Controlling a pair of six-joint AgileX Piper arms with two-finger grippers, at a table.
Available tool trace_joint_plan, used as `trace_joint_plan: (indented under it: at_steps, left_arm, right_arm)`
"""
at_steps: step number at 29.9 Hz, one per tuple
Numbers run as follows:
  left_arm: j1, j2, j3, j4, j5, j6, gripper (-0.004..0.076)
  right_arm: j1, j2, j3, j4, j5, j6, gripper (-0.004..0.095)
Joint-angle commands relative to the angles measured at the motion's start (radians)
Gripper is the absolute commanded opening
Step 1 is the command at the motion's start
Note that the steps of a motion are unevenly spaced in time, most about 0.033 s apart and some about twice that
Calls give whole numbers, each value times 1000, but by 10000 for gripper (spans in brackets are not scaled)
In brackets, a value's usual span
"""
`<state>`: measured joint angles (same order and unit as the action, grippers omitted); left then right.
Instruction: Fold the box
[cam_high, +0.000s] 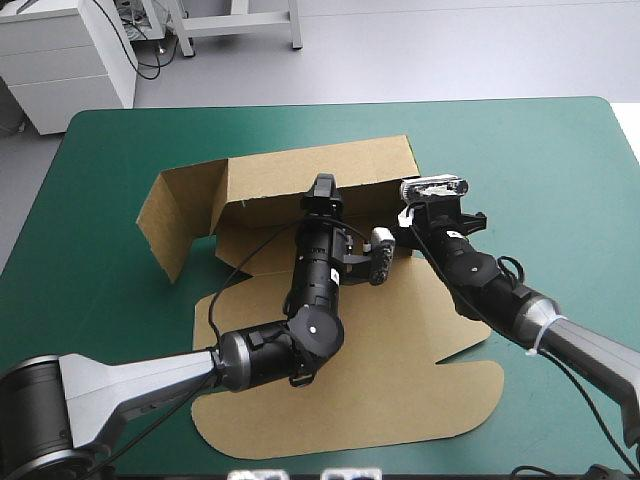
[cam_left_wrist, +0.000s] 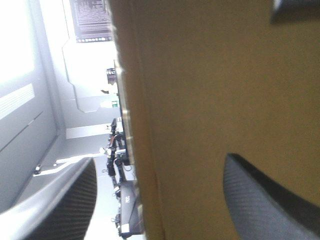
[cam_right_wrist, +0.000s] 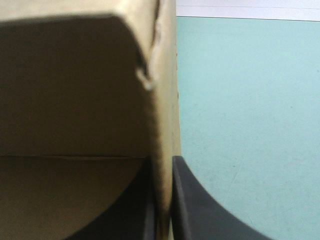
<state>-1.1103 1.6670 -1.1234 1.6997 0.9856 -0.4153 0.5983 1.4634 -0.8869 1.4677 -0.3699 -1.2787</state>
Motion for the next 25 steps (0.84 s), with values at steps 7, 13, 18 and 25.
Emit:
trace_joint_plan:
  at_steps: [7, 13, 18, 25]
  left_arm:
    - [-134, -47, -29, 127, 259, -22, 372]
    - [-171, -66, -31, 32, 280, 18, 4]
    - [-170, -145, -56, -238, 138, 84, 6]
    - [-120, -334, -166, -660, -52, 237, 6]
  right_arm:
    - [-72, -30, -46, 59, 47, -24, -14]
    - [-115, -30, -46, 95, 146, -29, -13]
    - [-115, -30, -46, 95, 182, -29, -14]
    - [-115, -30, -46, 95, 196, -29, -14]
